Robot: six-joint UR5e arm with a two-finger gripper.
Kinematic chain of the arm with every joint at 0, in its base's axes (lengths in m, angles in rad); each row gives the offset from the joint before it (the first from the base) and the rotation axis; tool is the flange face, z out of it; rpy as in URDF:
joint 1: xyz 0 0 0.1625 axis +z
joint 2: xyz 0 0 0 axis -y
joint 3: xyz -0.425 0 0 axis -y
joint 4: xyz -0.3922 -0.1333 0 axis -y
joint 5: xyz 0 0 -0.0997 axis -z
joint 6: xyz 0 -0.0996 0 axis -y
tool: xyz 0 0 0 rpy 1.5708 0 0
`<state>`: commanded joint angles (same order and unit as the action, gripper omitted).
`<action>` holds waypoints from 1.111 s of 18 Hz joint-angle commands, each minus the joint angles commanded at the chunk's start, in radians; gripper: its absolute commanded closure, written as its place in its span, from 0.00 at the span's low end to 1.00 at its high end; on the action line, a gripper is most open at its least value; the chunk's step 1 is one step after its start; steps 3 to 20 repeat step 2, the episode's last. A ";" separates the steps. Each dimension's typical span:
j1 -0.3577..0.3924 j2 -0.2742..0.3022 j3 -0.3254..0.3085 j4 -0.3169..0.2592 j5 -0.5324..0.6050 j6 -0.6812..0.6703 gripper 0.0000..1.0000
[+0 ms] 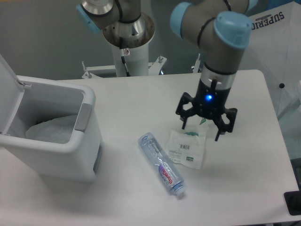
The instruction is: Open the trash can
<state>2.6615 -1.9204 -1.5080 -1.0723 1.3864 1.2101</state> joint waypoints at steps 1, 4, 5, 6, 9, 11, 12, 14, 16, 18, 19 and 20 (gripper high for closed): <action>-0.002 -0.012 0.002 0.000 0.026 0.018 0.00; -0.006 -0.020 0.000 0.000 0.049 0.029 0.00; -0.006 -0.020 0.000 0.000 0.049 0.029 0.00; -0.006 -0.020 0.000 0.000 0.049 0.029 0.00; -0.006 -0.020 0.000 0.000 0.049 0.029 0.00; -0.006 -0.020 0.000 0.000 0.049 0.029 0.00; -0.006 -0.020 0.000 0.000 0.049 0.029 0.00; -0.006 -0.020 0.000 0.000 0.049 0.029 0.00; -0.006 -0.020 0.000 0.000 0.049 0.029 0.00; -0.006 -0.020 0.000 0.000 0.049 0.029 0.00; -0.006 -0.020 0.000 0.000 0.049 0.029 0.00; -0.006 -0.020 0.000 0.000 0.049 0.029 0.00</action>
